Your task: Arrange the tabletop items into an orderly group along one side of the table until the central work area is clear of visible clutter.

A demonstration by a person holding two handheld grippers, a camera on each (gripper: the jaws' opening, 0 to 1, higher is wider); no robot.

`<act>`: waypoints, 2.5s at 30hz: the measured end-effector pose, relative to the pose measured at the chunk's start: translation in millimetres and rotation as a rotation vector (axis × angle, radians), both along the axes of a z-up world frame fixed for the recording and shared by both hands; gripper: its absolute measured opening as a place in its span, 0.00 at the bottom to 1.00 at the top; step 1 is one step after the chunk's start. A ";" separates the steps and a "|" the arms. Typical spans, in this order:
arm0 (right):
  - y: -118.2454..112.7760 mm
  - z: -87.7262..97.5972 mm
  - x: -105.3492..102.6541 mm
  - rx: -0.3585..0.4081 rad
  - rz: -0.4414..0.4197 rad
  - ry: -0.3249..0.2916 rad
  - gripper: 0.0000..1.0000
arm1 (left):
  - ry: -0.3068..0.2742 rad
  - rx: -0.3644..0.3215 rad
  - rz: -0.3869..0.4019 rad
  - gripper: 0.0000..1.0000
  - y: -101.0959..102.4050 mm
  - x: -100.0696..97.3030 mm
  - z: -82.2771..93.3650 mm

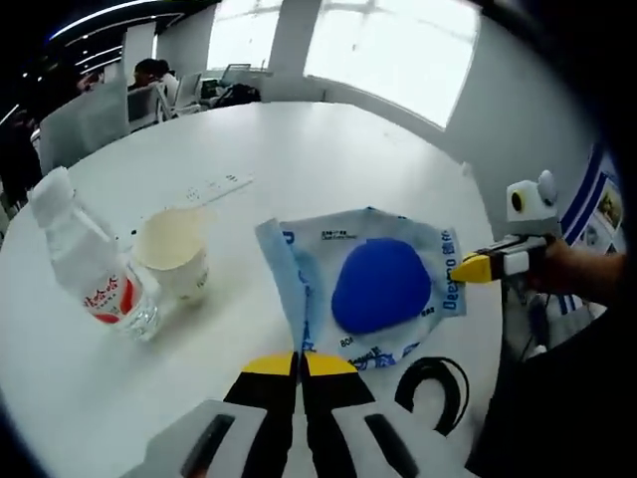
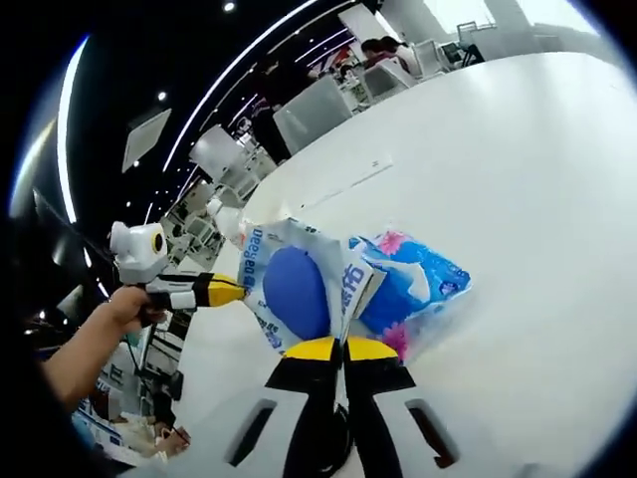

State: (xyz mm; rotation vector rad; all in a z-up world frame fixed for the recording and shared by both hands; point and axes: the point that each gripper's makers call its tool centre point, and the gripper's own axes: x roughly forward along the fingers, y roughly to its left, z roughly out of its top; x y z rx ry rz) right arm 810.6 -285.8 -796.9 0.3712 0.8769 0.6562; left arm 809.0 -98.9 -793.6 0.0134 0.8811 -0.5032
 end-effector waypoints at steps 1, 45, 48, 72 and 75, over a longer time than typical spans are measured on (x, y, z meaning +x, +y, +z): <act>-2.6 2.8 3.5 -0.004 0.002 -0.004 0.00 | -0.005 -0.007 0.008 0.00 -2.0 0.1 2.4; -16.3 55.8 144.1 -0.101 0.145 -0.089 0.00 | -0.074 -0.169 0.342 0.00 -33.3 63.9 37.6; -11.5 53.4 150.2 -0.110 0.153 -0.093 0.00 | -0.071 -0.159 0.356 0.00 -29.2 70.4 34.0; 15.7 1.3 195.2 -0.187 0.165 -0.115 0.00 | -0.036 -0.164 0.440 0.00 -1.8 103.1 -18.8; 21.4 -11.6 198.4 -0.206 0.182 -0.114 0.00 | -0.028 -0.159 0.453 0.00 1.2 104.5 -25.1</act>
